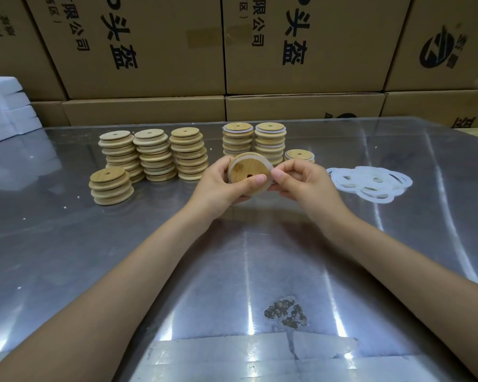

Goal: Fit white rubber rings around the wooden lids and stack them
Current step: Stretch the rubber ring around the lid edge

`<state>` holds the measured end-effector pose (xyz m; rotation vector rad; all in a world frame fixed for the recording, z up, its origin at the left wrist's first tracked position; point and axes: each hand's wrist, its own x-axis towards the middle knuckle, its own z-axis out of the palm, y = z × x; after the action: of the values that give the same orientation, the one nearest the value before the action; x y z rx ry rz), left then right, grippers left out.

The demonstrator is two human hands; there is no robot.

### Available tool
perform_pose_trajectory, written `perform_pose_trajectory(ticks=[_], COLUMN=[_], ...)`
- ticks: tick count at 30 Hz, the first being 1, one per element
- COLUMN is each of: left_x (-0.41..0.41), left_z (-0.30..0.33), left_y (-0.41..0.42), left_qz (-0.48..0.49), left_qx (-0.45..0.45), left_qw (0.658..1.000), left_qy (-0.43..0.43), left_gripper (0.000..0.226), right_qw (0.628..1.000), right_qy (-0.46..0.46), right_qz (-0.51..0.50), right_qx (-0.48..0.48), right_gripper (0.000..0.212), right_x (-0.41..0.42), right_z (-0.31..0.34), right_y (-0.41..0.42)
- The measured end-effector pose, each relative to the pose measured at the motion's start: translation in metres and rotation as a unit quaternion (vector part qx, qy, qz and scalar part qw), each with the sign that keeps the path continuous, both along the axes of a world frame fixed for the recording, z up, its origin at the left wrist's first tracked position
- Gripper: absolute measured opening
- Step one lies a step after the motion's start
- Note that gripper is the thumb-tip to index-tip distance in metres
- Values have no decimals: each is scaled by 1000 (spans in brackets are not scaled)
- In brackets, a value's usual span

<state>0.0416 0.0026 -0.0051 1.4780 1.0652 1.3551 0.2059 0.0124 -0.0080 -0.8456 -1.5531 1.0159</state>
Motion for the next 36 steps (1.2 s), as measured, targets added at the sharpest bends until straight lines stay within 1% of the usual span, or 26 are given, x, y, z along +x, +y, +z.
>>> perform_pose_trajectory(ticks=[6,10,13,16,18,19,20,22,23,25,28,30,31,33,34,35,36], left_x=[2,2,4,8,10,10,10,9,9,10,11,12,12,8,2,-6,-17], left_z=[-2,-3,-4,-2,0,1,3,5,7,8,7,7,7,7,8,8,9], left_y=[0,1,0,-2,-3,-3,-3,-3,-3,-4,-3,-2,-2,-1,0,1,2], left_qz=[14,18,6,-25,-47,-52,-53,-59,-70,-102,-149,-136,-104,1,63,127,192], left_qx=[-21,-17,-21,-81,-134,-153,-166,-182,-187,-191,-195,-193,-176,-91,-31,26,69], left_qw=[1000,1000,1000,996,989,984,981,973,970,966,964,969,978,994,991,977,955], left_qy=[-19,-17,-1,-21,-50,-70,-90,-125,-137,-138,-99,-73,-49,54,117,170,215], left_gripper=[27,30,28,24,27,29,33,39,41,42,43,44,45,48,48,46,43], right_qw=[1000,995,993,995,995,995,994,988,984,979,981,981,979,975,971,966,958], right_qy=[-16,-83,-90,-71,-66,-72,-86,-139,-166,-192,-172,-162,-161,-156,-153,-155,-165], right_qz=[-2,-32,-49,-66,-67,-62,-56,-49,-49,-64,-92,-107,-119,-156,-178,-203,-231], right_qx=[14,49,50,21,16,23,34,47,44,29,20,26,30,35,36,38,40], right_gripper=[13,10,10,8,7,11,20,42,50,59,59,57,55,54,55,55,54], right_x=[0,0,0,3,4,3,2,-1,-3,-3,-1,0,1,5,9,12,15], right_z=[-1,-6,-9,-11,-12,-12,-13,-16,-17,-18,-20,-21,-20,-20,-19,-18,-17], right_y=[0,3,6,10,11,10,9,7,7,8,13,17,20,27,32,37,42])
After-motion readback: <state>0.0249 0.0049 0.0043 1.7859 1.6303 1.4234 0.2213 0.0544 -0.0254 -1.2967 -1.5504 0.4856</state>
